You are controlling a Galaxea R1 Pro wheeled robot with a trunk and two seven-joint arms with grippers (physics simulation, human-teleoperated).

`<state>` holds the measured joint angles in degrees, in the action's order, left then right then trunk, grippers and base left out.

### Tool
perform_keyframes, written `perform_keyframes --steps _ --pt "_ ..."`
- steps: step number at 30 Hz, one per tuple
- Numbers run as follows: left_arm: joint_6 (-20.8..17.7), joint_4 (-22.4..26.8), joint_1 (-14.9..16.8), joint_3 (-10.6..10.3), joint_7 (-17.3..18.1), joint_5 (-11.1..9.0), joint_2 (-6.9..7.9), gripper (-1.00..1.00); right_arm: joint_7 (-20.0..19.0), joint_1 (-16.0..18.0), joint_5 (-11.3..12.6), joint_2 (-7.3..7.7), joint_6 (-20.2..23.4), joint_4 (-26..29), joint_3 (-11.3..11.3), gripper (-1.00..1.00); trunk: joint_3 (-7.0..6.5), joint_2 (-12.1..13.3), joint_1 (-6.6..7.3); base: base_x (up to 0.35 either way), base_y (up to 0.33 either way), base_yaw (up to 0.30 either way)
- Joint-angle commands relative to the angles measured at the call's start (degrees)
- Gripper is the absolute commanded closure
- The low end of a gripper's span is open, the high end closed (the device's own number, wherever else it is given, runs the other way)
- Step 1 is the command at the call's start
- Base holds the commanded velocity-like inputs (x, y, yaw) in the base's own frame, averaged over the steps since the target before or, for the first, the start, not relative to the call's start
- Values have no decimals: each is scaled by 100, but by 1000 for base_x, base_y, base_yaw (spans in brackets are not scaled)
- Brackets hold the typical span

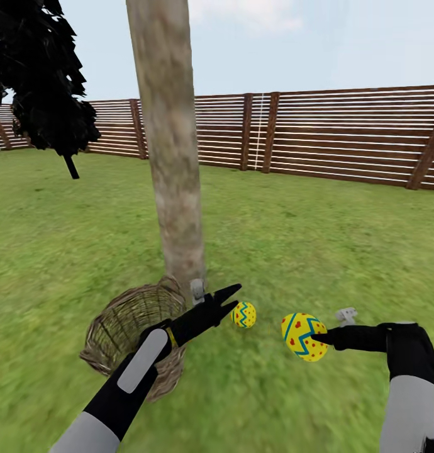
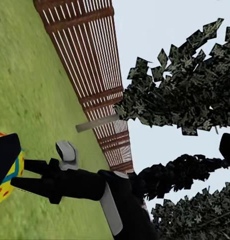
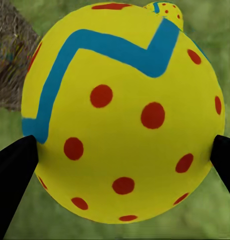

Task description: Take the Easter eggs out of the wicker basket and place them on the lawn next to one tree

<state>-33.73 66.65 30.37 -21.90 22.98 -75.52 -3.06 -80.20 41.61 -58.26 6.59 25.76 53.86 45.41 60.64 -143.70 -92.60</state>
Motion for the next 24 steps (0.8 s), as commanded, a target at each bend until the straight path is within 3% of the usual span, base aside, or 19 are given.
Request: perform_keyframes --steps 1,9,24 --pt "-37 -3 3 2 -4 -39 -2 -100 45 5 -19 0 19 -51 12 100 5 -2 0 143 -314 -3" --pt "-37 -10 4 2 -4 -35 -2 -100 215 5 -19 0 -36 -113 30 100 5 -2 0 144 -314 22" --pt "-37 -20 4 2 -8 -33 -11 -100 215 5 -19 0 -44 -115 30 100 5 -2 0 116 -319 282"
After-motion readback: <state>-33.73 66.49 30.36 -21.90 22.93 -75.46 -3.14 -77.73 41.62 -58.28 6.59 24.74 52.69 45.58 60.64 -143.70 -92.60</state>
